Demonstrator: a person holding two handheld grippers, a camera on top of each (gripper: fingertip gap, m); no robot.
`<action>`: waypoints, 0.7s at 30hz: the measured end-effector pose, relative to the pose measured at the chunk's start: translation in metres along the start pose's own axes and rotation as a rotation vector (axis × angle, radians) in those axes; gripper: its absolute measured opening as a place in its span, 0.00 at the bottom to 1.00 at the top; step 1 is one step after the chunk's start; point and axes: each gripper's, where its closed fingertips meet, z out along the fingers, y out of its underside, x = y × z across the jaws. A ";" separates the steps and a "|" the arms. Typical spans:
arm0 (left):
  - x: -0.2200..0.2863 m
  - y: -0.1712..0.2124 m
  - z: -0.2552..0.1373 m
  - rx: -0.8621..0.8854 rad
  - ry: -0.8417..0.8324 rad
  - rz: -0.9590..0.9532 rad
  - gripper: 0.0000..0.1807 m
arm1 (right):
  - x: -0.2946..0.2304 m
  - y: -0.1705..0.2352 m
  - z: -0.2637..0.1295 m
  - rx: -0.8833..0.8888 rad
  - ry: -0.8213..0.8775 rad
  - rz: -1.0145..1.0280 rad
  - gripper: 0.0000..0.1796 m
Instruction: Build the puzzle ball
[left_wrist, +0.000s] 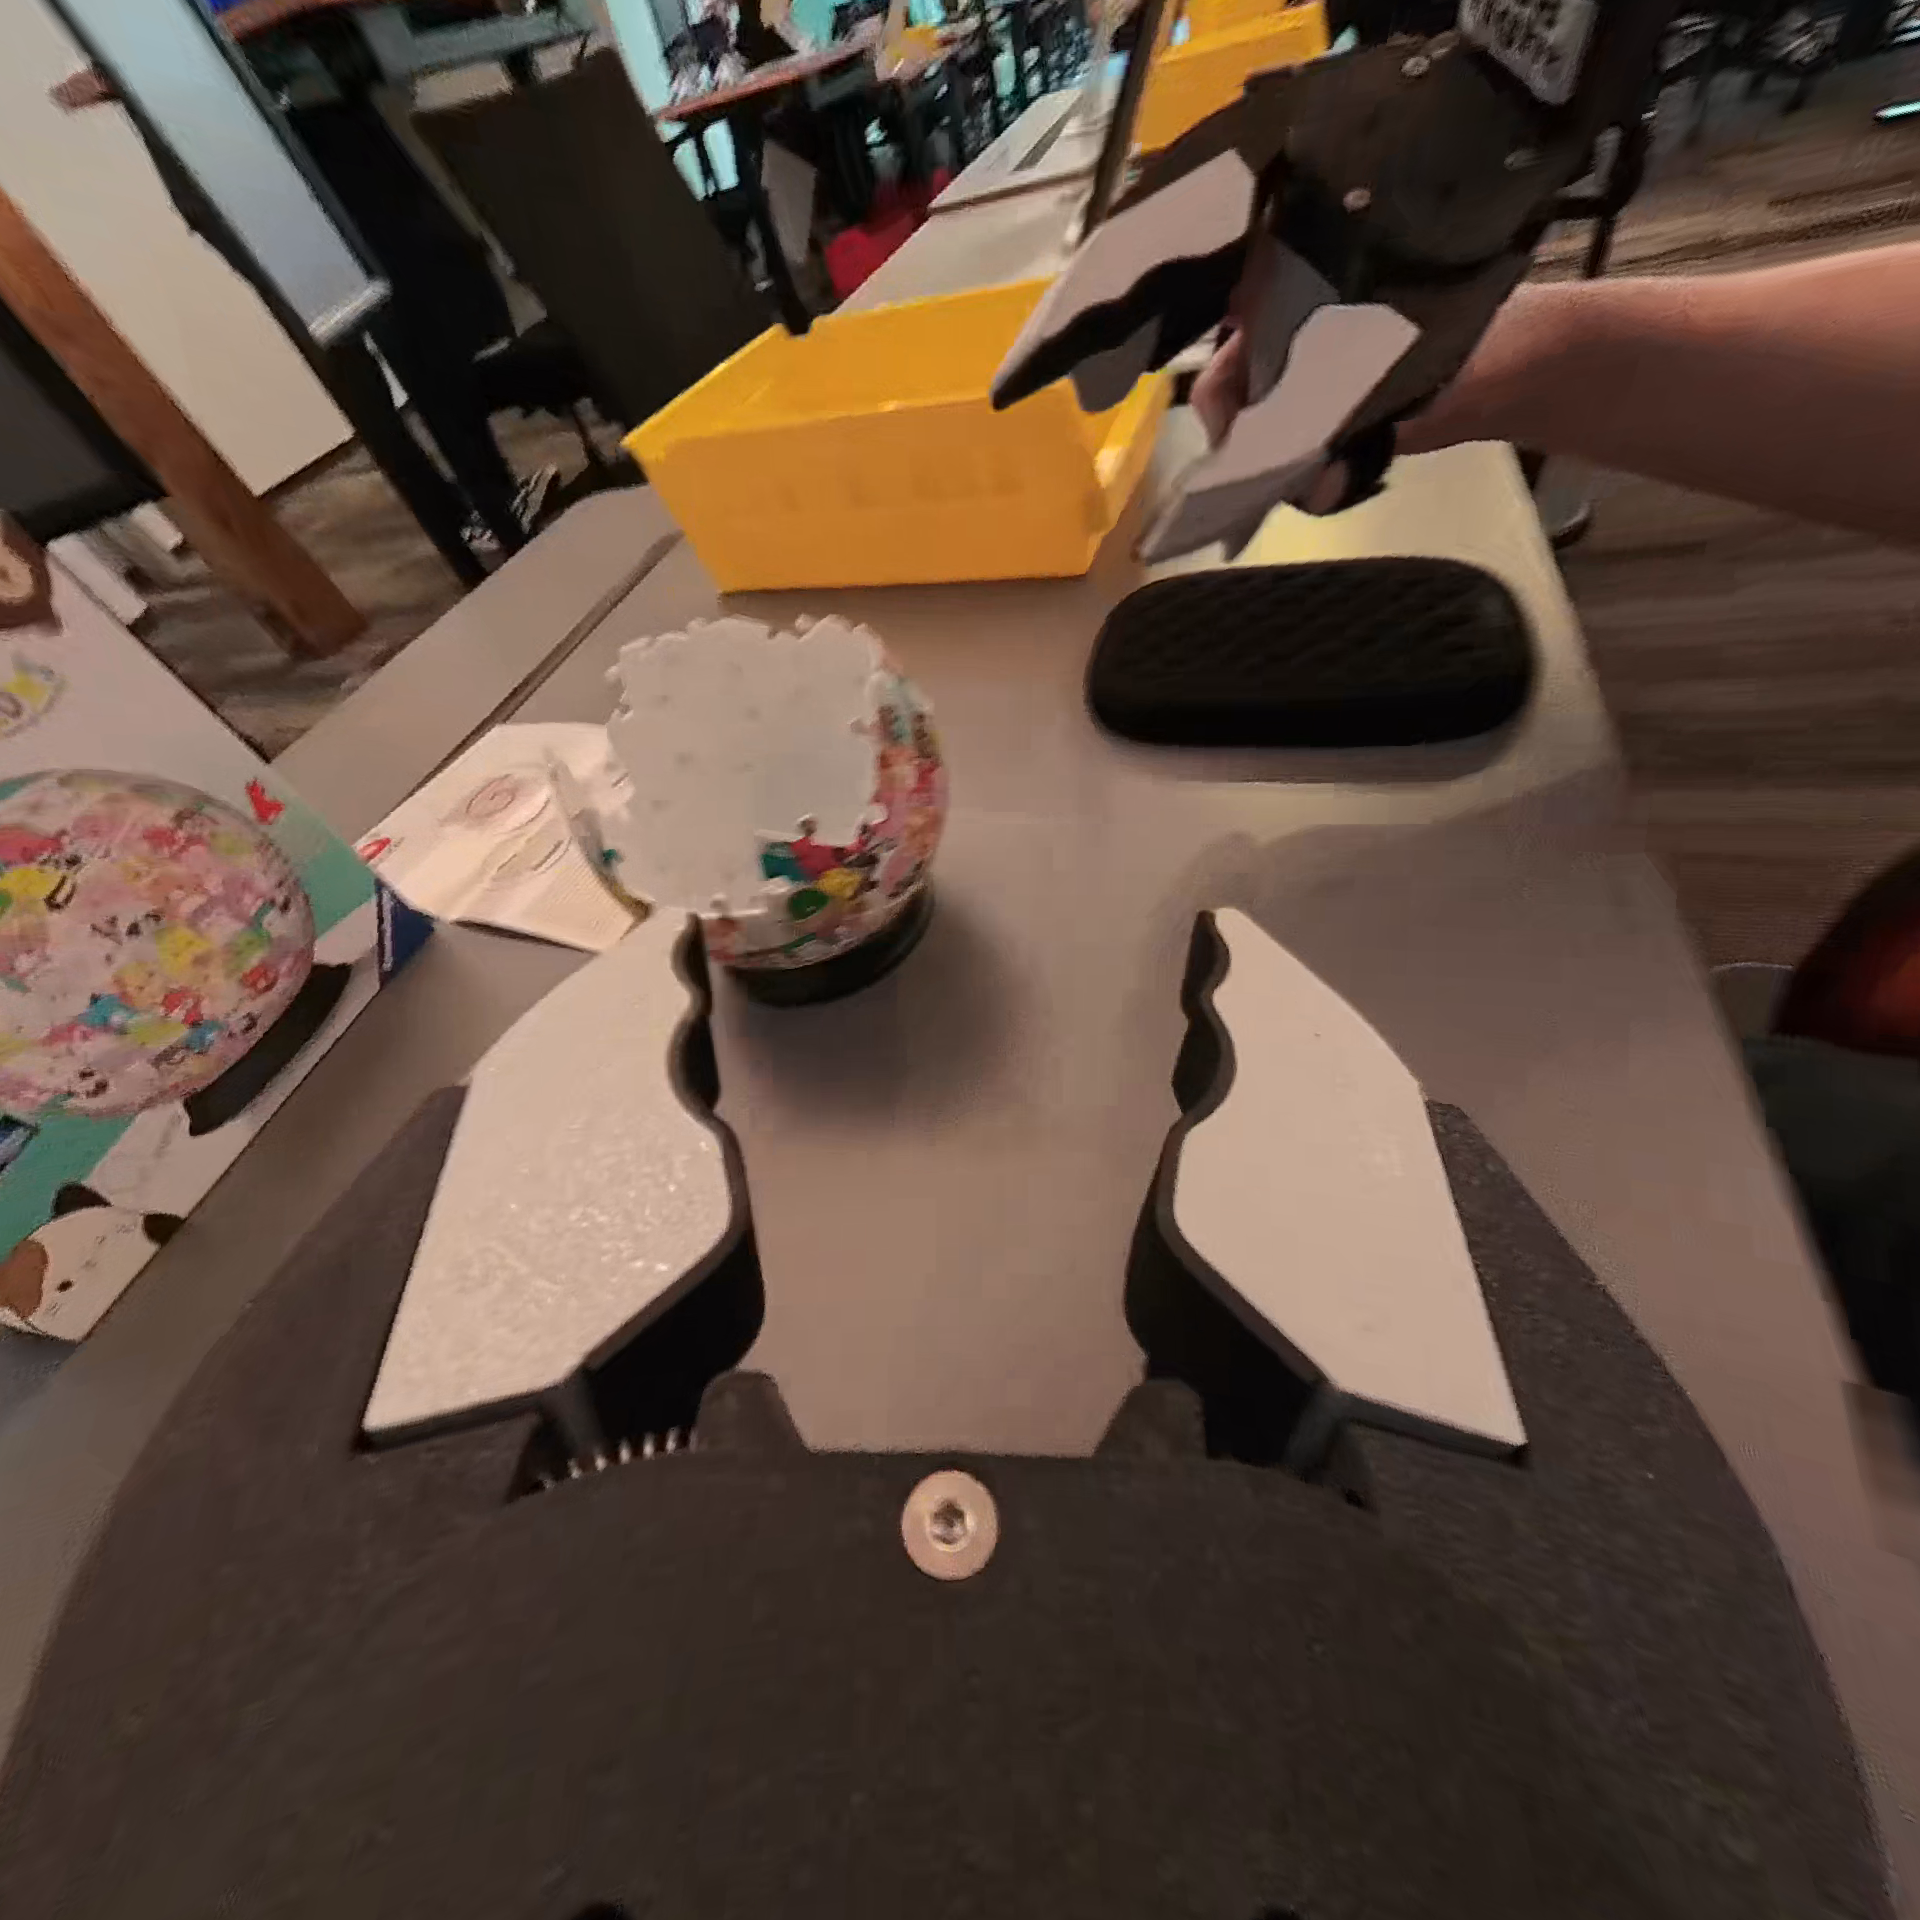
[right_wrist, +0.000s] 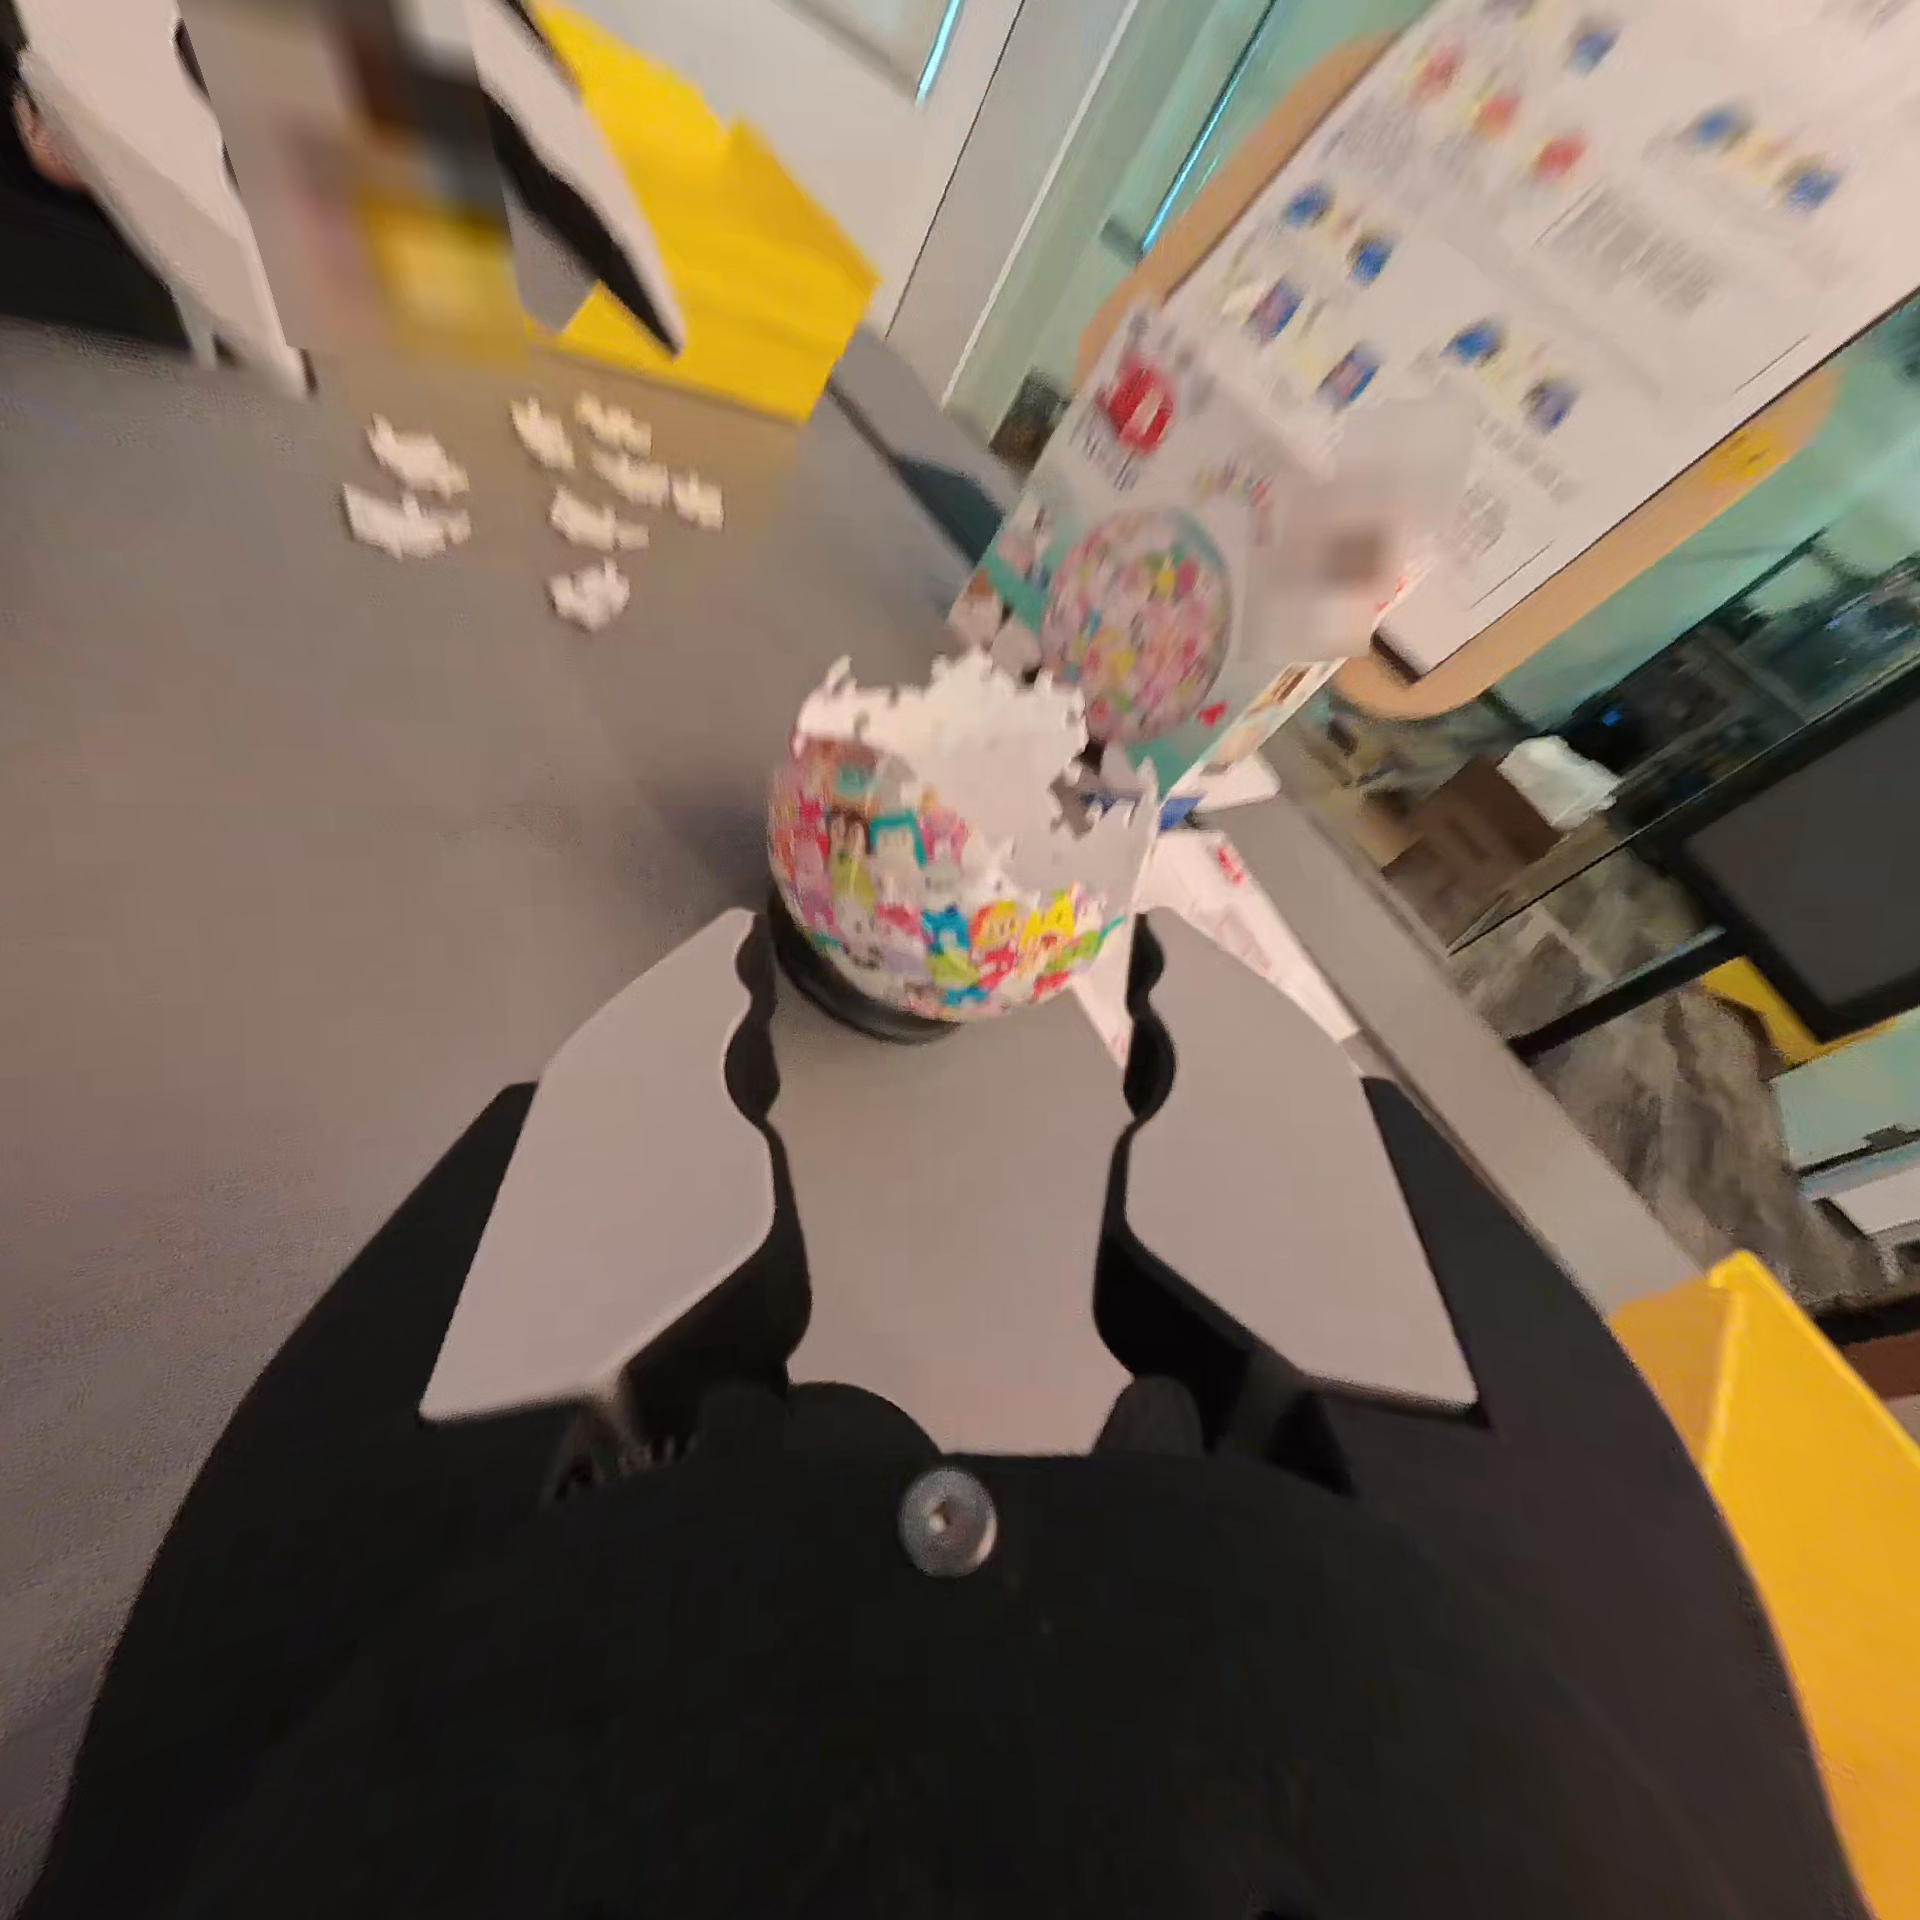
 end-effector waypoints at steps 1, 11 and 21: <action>-0.012 0.008 0.010 -0.020 -0.011 -0.023 0.50 | 0.002 0.014 0.011 -0.047 -0.024 -0.005 0.39; -0.066 0.061 0.078 -0.180 0.048 -0.005 0.59 | 0.017 0.071 0.074 -0.145 -0.136 -0.039 0.53; -0.073 0.069 0.105 -0.169 0.135 -0.040 0.61 | 0.010 0.075 0.098 -0.090 -0.243 0.063 0.54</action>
